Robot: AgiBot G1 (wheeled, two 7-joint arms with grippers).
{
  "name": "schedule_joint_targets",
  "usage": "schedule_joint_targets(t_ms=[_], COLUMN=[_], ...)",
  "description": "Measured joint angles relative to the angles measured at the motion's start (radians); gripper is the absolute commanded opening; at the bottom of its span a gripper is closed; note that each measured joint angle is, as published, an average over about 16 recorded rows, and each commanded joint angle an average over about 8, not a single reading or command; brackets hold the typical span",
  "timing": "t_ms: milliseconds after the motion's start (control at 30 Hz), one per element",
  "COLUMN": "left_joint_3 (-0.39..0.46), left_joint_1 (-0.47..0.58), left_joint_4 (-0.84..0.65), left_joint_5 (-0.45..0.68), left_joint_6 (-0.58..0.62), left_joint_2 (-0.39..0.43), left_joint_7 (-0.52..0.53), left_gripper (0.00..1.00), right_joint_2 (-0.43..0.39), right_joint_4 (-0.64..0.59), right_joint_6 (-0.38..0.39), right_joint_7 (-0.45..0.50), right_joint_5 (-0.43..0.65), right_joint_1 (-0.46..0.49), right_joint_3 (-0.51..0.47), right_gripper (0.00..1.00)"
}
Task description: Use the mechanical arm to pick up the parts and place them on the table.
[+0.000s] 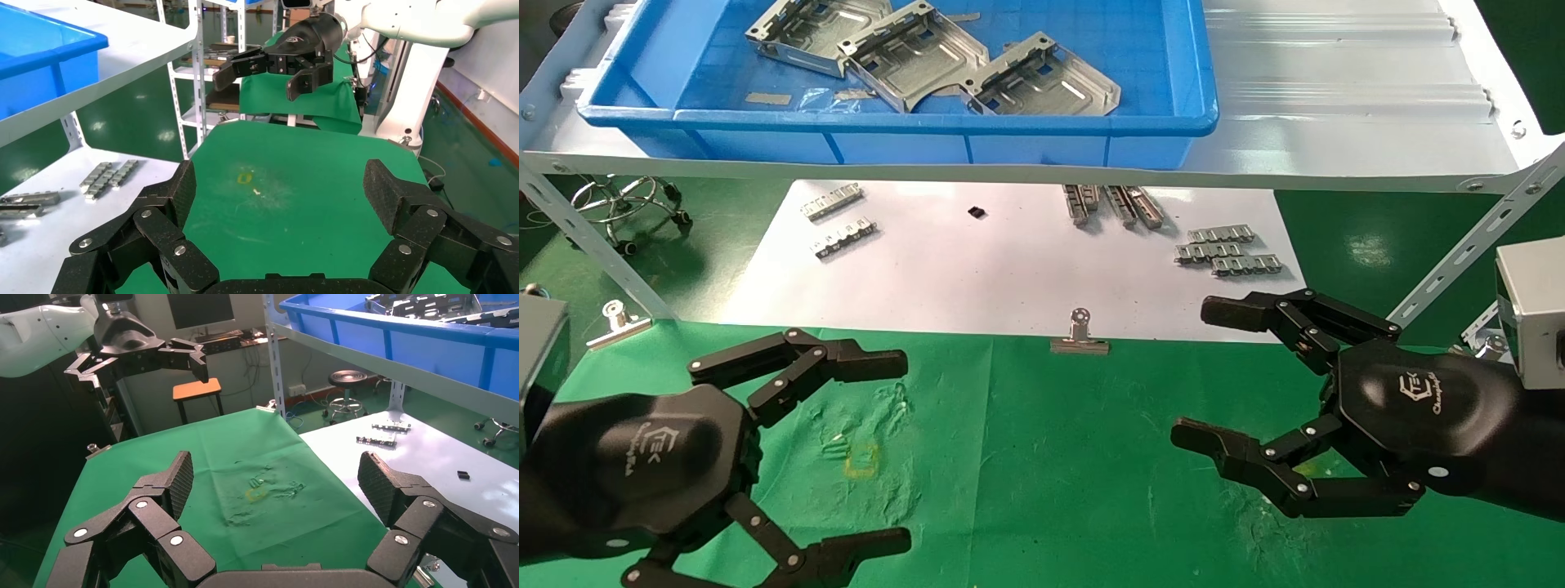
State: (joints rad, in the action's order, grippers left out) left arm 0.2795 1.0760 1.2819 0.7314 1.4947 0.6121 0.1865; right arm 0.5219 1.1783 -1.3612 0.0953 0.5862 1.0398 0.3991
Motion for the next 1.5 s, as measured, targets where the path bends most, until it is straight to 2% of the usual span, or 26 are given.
schedule_joint_targets(t_ms=[433, 467, 700, 733, 1167, 1500], left_joint_3=[0.000, 0.000, 0.001, 0.001, 0.013, 0.049], left_joint_1=[0.000, 0.000, -0.001, -0.001, 0.042, 0.196], left_joint_4=[0.000, 0.000, 0.000, 0.000, -0.015, -0.133], left_joint_5=[0.000, 0.000, 0.003, 0.004, 0.045, 0.134], left_joint_6=[0.000, 0.000, -0.004, -0.007, -0.102, -0.195], left_joint_2=[0.000, 0.000, 0.001, 0.002, 0.070, 0.197], left_joint_7=[0.000, 0.000, 0.000, 0.000, 0.004, -0.013], left_gripper=[1.00, 1.00, 1.00, 1.00, 1.00, 1.00], right_joint_2=[0.000, 0.000, 0.000, 0.000, 0.000, 0.000], right_joint_4=[0.000, 0.000, 0.000, 0.000, 0.000, 0.000], right_joint_6=[0.000, 0.000, 0.000, 0.000, 0.000, 0.000], right_joint_7=[0.000, 0.000, 0.000, 0.000, 0.000, 0.000], right_joint_5=[0.000, 0.000, 0.000, 0.000, 0.000, 0.000], right_joint_1=[0.000, 0.000, 0.000, 0.000, 0.000, 0.000], right_joint_3=[0.000, 0.000, 0.000, 0.000, 0.000, 0.000], right_gripper=[1.00, 0.94, 0.06, 0.00, 0.00, 0.00])
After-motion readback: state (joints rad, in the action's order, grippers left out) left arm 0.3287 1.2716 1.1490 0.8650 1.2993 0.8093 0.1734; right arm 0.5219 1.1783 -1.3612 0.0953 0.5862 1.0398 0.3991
